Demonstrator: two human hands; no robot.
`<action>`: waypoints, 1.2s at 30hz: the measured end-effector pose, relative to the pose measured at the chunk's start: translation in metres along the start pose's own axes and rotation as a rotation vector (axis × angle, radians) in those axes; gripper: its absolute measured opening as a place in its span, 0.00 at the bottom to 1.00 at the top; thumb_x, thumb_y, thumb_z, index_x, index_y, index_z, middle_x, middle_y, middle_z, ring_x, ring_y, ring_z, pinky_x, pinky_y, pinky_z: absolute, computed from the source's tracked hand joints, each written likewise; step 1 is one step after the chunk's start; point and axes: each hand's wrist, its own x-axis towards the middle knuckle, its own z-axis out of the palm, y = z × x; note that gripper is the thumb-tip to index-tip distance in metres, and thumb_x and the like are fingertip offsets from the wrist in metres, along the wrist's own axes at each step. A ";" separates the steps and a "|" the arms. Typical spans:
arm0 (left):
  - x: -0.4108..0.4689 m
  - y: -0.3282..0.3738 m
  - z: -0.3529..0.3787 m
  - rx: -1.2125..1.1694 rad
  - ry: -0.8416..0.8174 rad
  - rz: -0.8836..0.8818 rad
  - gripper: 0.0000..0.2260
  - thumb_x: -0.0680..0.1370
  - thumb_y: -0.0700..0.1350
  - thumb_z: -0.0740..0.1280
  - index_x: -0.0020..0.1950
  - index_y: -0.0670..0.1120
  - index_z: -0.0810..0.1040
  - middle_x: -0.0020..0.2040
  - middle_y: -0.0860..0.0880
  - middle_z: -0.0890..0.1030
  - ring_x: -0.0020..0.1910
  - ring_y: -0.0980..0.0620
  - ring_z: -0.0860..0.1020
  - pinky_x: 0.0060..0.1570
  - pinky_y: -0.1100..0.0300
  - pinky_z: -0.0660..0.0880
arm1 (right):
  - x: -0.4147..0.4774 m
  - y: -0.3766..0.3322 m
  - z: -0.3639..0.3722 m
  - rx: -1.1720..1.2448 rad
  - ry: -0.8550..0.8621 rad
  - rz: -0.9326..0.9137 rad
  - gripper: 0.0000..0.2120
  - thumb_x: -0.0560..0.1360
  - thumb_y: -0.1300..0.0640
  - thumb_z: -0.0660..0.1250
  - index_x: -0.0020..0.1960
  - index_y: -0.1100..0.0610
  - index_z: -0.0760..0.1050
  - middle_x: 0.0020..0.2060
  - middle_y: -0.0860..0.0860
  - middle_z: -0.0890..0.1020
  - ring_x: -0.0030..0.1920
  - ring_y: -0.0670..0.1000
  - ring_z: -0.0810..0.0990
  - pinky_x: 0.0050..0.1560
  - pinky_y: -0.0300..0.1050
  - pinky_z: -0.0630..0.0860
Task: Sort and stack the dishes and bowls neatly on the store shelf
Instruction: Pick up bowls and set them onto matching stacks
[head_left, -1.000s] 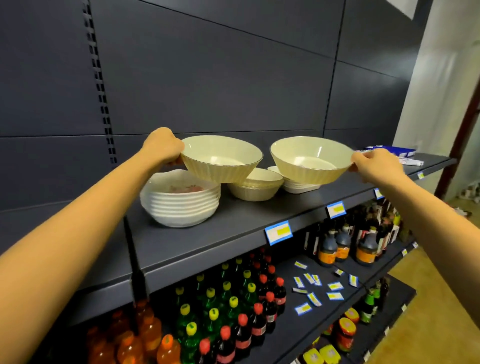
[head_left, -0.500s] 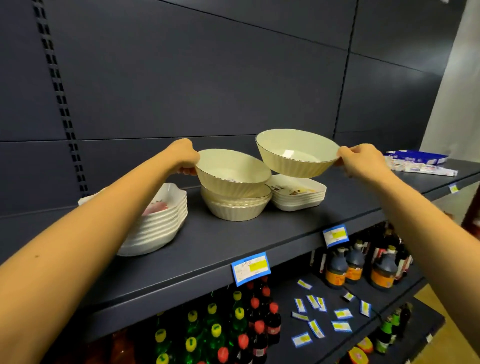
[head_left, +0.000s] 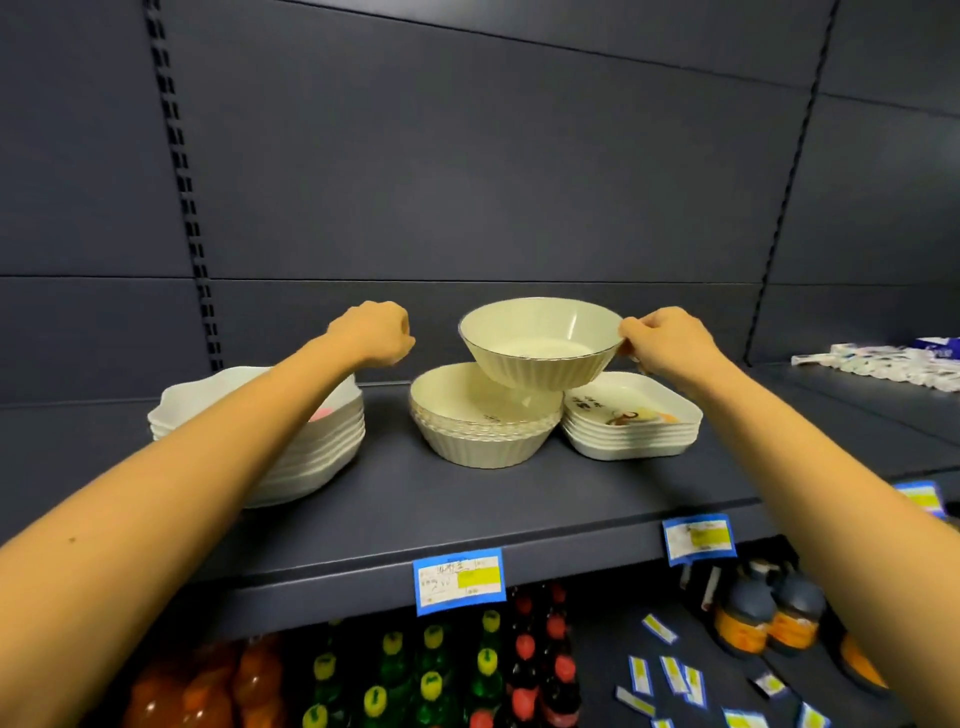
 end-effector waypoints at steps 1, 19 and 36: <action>-0.003 -0.002 -0.002 0.023 0.028 0.003 0.14 0.79 0.46 0.59 0.61 0.42 0.76 0.59 0.40 0.79 0.56 0.39 0.77 0.55 0.48 0.73 | 0.002 -0.002 0.005 0.005 -0.021 -0.007 0.18 0.74 0.55 0.57 0.26 0.55 0.70 0.27 0.54 0.75 0.37 0.56 0.72 0.43 0.48 0.69; -0.080 -0.036 -0.027 0.014 0.390 -0.172 0.12 0.78 0.43 0.58 0.57 0.43 0.77 0.56 0.44 0.81 0.53 0.40 0.77 0.45 0.55 0.69 | -0.016 -0.030 0.039 -0.565 -0.130 -0.368 0.22 0.77 0.43 0.60 0.61 0.60 0.70 0.59 0.55 0.77 0.59 0.59 0.77 0.49 0.48 0.68; -0.239 -0.171 -0.078 0.264 0.439 -0.437 0.14 0.78 0.48 0.60 0.58 0.42 0.76 0.58 0.43 0.80 0.55 0.41 0.77 0.49 0.52 0.72 | -0.142 -0.197 0.137 -0.182 -0.446 -1.021 0.19 0.79 0.50 0.59 0.68 0.53 0.68 0.66 0.49 0.74 0.64 0.54 0.74 0.56 0.48 0.71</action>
